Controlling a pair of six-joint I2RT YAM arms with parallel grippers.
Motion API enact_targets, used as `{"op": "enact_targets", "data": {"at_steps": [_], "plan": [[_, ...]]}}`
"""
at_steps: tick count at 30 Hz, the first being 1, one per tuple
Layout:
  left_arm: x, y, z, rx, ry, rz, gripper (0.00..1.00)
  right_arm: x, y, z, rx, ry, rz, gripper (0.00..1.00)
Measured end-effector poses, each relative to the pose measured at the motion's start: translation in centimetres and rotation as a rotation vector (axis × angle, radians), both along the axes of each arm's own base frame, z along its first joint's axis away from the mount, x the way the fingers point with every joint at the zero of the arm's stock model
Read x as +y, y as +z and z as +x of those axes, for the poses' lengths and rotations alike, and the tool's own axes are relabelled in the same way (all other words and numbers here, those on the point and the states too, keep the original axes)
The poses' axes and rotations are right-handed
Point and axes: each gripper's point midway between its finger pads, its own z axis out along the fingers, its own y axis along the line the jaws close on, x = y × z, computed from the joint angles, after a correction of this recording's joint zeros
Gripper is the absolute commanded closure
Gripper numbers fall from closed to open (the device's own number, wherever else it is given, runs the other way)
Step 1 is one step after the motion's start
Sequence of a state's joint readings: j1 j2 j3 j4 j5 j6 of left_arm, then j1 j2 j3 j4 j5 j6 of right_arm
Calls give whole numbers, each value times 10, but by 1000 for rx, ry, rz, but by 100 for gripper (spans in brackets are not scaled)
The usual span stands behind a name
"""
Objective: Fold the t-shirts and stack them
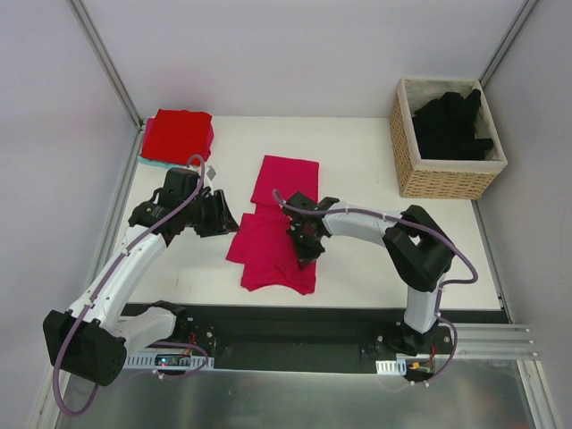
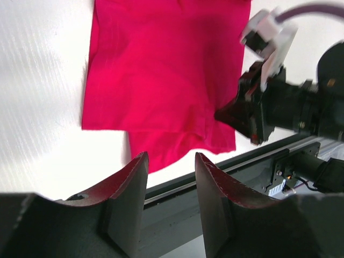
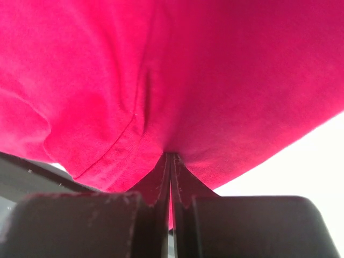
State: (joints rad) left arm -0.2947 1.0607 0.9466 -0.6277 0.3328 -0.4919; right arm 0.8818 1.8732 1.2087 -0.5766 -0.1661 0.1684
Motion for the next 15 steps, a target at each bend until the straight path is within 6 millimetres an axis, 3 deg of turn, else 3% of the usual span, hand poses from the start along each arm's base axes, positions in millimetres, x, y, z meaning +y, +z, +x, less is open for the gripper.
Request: {"op": "enact_targets", "data": {"at_steps": [7, 15], "plan": [[0, -1, -2, 11, 1, 0, 60, -22, 1, 31, -27, -9, -20, 99], [-3, -3, -3, 37, -4, -16, 55, -32, 4, 39, -49, 3, -46, 99]]}}
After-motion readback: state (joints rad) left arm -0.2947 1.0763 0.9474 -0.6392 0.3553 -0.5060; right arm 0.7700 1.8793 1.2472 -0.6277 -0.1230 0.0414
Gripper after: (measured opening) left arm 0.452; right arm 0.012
